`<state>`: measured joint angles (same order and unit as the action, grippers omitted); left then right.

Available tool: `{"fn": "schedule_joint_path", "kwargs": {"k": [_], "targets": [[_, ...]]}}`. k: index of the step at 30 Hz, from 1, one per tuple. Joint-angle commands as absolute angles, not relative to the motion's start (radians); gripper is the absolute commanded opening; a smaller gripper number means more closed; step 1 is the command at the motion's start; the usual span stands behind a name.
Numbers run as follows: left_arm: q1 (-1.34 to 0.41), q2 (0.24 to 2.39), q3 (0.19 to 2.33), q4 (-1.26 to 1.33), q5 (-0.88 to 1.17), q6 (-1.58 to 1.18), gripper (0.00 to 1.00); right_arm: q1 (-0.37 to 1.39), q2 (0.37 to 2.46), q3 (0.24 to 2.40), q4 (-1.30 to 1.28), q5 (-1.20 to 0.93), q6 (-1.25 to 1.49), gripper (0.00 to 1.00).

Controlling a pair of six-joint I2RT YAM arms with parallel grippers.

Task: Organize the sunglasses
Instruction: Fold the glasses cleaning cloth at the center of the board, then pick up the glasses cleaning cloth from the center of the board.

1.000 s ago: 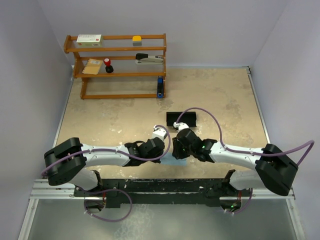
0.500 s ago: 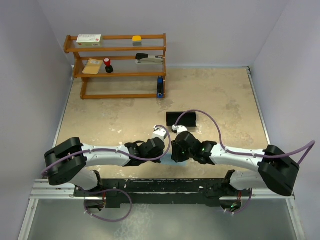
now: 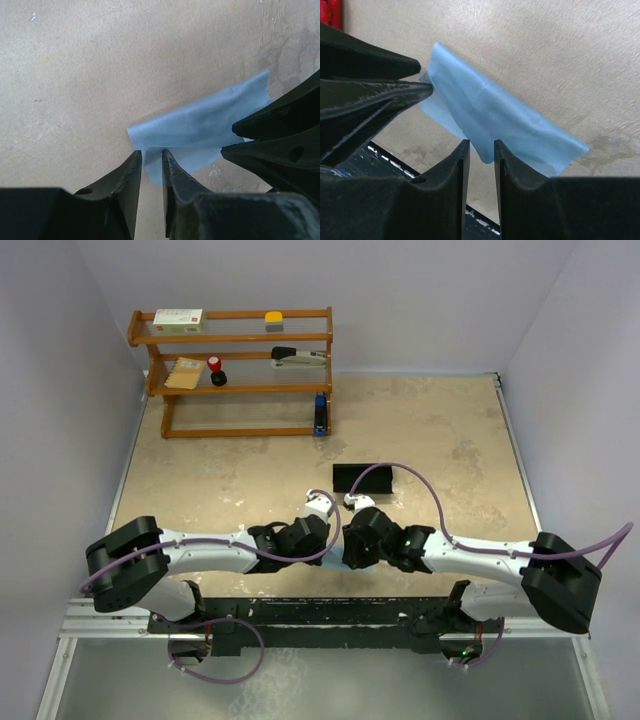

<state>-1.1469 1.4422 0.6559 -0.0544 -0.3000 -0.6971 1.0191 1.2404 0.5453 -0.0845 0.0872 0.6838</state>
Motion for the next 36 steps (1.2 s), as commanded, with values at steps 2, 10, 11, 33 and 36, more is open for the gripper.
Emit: {"fn": "schedule_joint_path", "kwargs": {"k": [2, 10, 11, 33, 36], "targets": [[-1.152, 1.385, 0.662, -0.077, -0.351, -0.702, 0.21, 1.035, 1.216, 0.529, -0.096, 0.112, 0.707, 0.29], [-1.152, 1.362, 0.664, -0.1, -0.372, -0.705, 0.21, 1.045, 1.206, 0.523, -0.105, 0.126, 0.718, 0.29], [-1.152, 1.363, 0.664, -0.099, -0.372, -0.706, 0.21, 1.046, 1.204, 0.522, -0.108, 0.126, 0.719, 0.29], [-1.152, 1.346, 0.679, -0.118, -0.333, -0.727, 0.0, 1.049, 1.053, 0.483, -0.251, 0.214, 0.778, 0.01], [-1.152, 1.329, 0.695, -0.152, -0.34, -0.734, 0.0, 1.048, 1.032, 0.487, -0.283, 0.234, 0.781, 0.0]]}}
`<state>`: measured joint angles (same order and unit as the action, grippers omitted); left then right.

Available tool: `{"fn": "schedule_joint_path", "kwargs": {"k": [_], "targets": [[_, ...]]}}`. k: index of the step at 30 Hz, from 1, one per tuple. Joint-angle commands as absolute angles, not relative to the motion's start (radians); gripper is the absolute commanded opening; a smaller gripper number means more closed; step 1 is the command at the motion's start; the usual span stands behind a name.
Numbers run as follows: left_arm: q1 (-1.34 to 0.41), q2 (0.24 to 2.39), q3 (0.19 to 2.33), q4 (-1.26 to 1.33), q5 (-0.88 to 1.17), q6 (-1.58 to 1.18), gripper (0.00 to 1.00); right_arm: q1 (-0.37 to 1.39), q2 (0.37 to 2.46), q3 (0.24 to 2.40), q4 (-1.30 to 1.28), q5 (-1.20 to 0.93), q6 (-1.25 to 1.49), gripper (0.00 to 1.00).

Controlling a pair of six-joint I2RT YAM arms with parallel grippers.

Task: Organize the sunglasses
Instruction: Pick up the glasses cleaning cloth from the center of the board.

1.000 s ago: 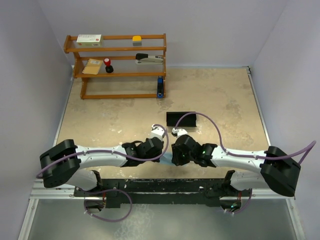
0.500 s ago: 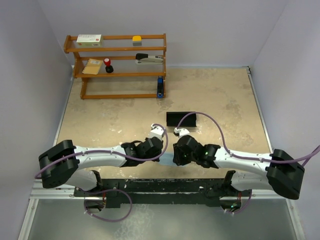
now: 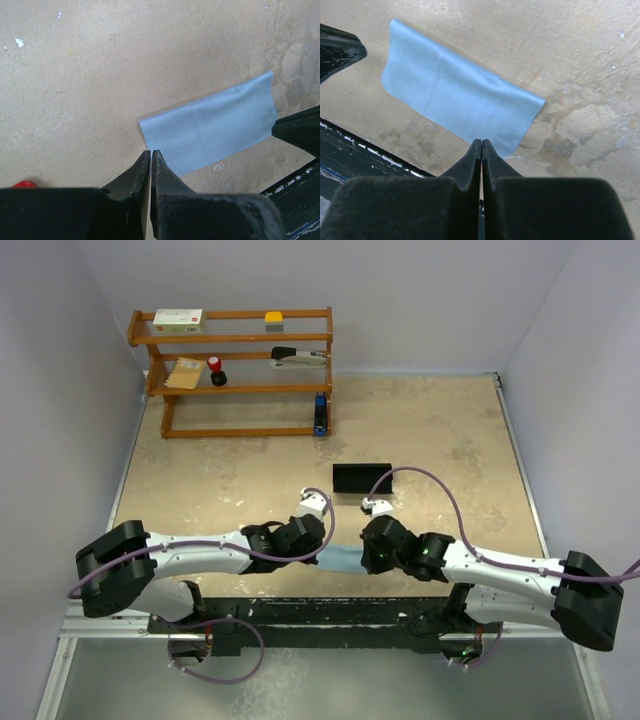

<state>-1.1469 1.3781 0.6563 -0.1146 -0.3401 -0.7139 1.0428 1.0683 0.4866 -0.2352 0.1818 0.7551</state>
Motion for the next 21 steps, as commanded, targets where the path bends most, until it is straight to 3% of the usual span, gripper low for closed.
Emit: {"fn": "schedule_joint_path", "kwargs": {"k": [1, 4, 6, 10, 21], "targets": [[-1.152, 1.322, 0.7, -0.163, -0.345, -0.737, 0.0, 1.049, 1.025, 0.486, -0.285, 0.236, 0.779, 0.0], [-1.153, 1.314, 0.72, -0.223, -0.353, -0.752, 0.0, 1.049, 1.022, 0.496, -0.303, 0.244, 0.78, 0.0], [-1.153, 1.319, 0.731, -0.256, -0.345, -0.77, 0.12, 1.048, 1.024, 0.499, -0.31, 0.25, 0.783, 0.0], [-1.16, 1.316, 0.709, -0.243, -0.329, -0.835, 0.27, 1.049, 1.02, 0.497, -0.313, 0.258, 0.791, 0.11], [-1.25, 1.433, 0.736, -0.229, -0.385, -0.934, 0.29, 1.048, 0.974, 0.513, -0.382, 0.305, 0.811, 0.29]]}}
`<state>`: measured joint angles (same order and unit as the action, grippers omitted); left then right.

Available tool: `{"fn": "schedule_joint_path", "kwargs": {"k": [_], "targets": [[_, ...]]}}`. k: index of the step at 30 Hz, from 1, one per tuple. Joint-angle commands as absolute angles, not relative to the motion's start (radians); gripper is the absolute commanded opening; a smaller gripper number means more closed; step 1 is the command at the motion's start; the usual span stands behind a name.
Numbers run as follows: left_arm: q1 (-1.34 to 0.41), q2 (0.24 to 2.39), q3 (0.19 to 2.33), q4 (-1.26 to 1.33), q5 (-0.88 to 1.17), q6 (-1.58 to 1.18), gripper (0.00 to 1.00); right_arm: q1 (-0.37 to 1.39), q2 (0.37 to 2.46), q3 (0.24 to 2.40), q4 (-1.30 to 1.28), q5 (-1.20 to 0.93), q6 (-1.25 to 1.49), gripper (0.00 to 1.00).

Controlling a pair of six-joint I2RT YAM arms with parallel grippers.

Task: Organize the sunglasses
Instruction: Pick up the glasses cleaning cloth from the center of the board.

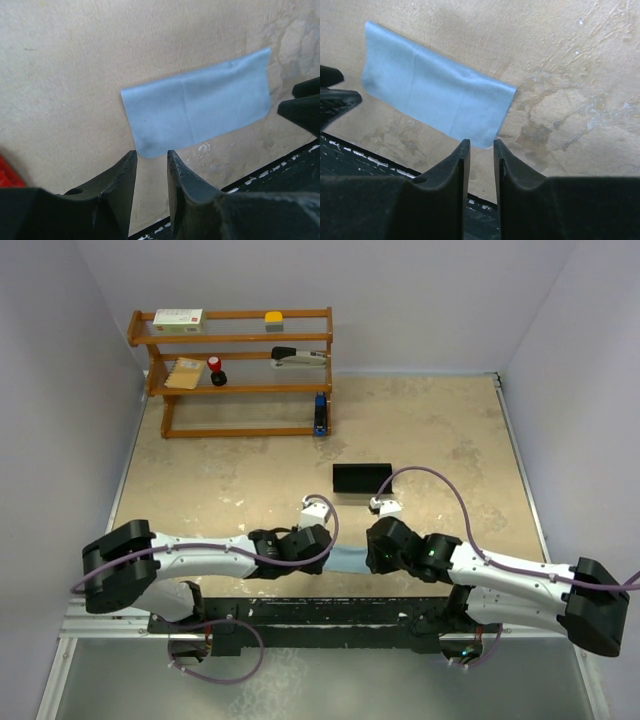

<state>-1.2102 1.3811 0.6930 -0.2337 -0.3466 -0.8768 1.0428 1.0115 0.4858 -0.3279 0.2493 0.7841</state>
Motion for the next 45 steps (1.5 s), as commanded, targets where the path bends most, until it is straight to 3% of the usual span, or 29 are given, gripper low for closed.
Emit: {"fn": "schedule_joint_path", "kwargs": {"k": [1, 15, 45], "targets": [[-1.261, 1.448, 0.741, -0.231, -0.392, -0.944, 0.29, 1.049, 0.969, 0.517, -0.392, 0.31, 0.815, 0.29], [-1.285, 1.494, 0.794, -0.271, -0.52, -0.99, 0.3, 1.049, 0.869, 0.494, -0.467, 0.314, 0.814, 0.31], [-1.285, 1.544, 0.768, -0.272, -0.543, -0.986, 0.36, 1.049, 0.852, 0.499, -0.484, 0.311, 0.813, 0.31]]}}
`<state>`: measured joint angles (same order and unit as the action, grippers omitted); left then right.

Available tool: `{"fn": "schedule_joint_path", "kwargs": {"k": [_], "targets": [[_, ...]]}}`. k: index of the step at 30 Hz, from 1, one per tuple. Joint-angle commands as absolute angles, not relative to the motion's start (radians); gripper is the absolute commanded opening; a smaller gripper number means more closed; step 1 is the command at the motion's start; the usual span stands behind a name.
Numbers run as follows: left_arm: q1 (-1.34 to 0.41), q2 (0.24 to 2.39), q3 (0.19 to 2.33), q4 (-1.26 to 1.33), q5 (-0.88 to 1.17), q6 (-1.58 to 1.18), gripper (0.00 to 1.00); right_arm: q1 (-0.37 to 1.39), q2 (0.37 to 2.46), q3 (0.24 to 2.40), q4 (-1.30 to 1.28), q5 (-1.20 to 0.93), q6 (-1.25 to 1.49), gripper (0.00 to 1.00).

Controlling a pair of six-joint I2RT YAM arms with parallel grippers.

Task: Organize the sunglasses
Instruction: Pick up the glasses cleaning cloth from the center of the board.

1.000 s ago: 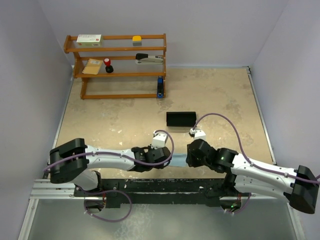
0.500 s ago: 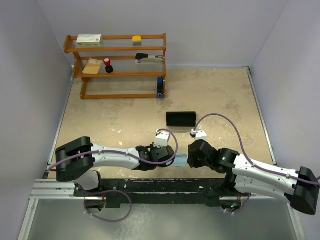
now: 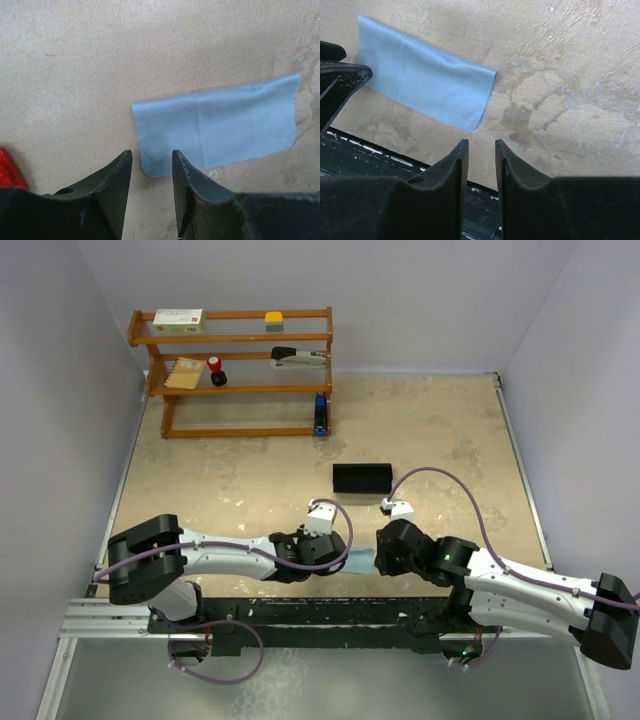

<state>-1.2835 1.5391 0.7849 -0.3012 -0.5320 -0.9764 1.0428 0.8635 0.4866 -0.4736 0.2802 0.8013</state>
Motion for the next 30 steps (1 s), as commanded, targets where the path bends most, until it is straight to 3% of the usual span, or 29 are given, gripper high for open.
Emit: {"fn": "schedule_joint_path", "kwargs": {"k": [1, 13, 30], "targets": [[-1.285, 1.546, 0.766, -0.268, -0.54, -0.985, 0.36, 1.049, 0.849, 0.498, -0.486, 0.311, 0.813, 0.31], [-1.285, 1.595, 0.777, -0.249, -0.502, -0.987, 0.36, 1.049, 0.842, 0.496, -0.495, 0.319, 0.815, 0.31], [-1.287, 1.592, 0.784, -0.264, -0.467, -0.984, 0.26, 1.049, 0.847, 0.486, -0.484, 0.319, 0.822, 0.31]]}}
